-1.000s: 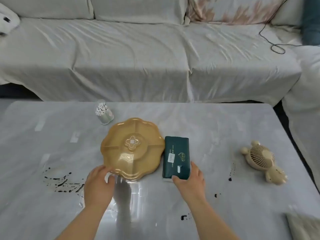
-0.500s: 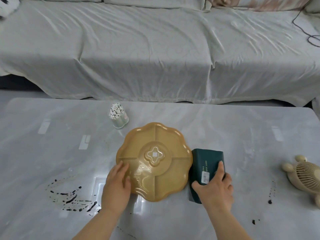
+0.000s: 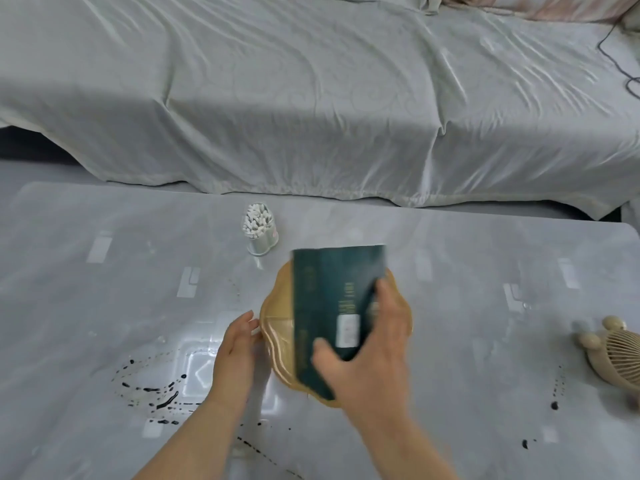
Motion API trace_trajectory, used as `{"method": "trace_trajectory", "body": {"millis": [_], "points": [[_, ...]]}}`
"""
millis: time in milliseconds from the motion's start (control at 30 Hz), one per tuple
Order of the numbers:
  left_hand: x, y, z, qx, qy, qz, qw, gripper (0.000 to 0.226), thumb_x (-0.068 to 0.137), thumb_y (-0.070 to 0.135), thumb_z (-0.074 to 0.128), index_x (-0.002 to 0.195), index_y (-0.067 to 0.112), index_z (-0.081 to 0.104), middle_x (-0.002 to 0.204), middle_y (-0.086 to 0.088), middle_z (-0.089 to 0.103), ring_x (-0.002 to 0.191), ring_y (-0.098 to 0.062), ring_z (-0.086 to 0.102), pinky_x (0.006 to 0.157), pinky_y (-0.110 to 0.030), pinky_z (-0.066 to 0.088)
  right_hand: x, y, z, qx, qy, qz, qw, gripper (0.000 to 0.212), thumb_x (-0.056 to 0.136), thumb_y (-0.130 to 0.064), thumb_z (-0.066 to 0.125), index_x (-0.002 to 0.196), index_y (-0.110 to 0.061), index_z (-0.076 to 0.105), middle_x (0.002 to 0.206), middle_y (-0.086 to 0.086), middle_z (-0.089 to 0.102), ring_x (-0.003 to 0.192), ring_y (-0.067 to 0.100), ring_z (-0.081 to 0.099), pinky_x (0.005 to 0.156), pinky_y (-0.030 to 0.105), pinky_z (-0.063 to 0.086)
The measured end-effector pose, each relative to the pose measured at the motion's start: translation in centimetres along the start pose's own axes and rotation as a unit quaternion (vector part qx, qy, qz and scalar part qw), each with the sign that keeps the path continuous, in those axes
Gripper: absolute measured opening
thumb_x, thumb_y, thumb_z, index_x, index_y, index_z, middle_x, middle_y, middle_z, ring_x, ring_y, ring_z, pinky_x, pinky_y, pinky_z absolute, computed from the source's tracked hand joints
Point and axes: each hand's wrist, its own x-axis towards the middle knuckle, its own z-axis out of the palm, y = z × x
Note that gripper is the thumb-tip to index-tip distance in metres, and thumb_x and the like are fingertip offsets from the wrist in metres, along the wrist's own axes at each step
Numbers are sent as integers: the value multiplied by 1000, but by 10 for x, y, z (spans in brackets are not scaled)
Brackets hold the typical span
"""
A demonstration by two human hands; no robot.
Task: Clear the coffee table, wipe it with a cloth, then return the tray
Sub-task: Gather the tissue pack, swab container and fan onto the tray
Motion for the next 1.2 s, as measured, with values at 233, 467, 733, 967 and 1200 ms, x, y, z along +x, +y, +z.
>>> {"method": "trace_trajectory", "body": {"millis": [233, 467, 733, 967, 1200], "points": [[1, 21, -16, 35, -148, 38, 988, 33, 92, 42, 27, 116, 36, 49, 113, 15, 59, 102, 2, 54, 74, -22, 45, -1, -19, 67, -192, -117, 7, 974, 89, 74, -51, 50, 142, -30, -5, 152, 0, 7, 132, 21, 22, 100, 38, 31], [15, 23, -11, 36, -186, 9, 982, 32, 88, 34, 44, 120, 34, 44, 107, 13, 62, 80, 8, 64, 55, -5, 47, -3, -13, 66, -173, -126, -43, 976, 81, 80, -57, 45, 143, -31, 2, 155, -4, -8, 139, 15, 8, 110, 33, 16], [24, 31, -20, 89, -149, 13, 985, 45, 89, 32, 47, 132, 28, 35, 129, 2, 53, 102, -9, 59, 82, -25, 48, -3, 4, 44, -83, -131, -58, 986, 63, 87, -46, 46, 141, -35, 15, 153, -10, 10, 139, 8, 8, 112, 25, 8], [1, 40, -19, 198, -28, 103, 974, 55, 87, 27, 52, 137, 23, 28, 147, -2, 30, 133, -19, 30, 98, -30, 27, -13, 14, 9, -58, -58, 3, 997, 49, 85, -23, 56, 132, -18, 40, 138, -3, 40, 128, 12, 33, 106, 22, 22], [-66, 47, 23, 275, -17, 317, 908, 23, 84, 6, 53, 101, 21, 56, 105, 5, 50, 98, -12, 46, 86, -27, 34, -32, 71, -68, -27, 34, 102, 994, 36, 84, -9, 58, 119, -10, 52, 125, 5, 51, 119, 21, 44, 100, 26, 31]]}}
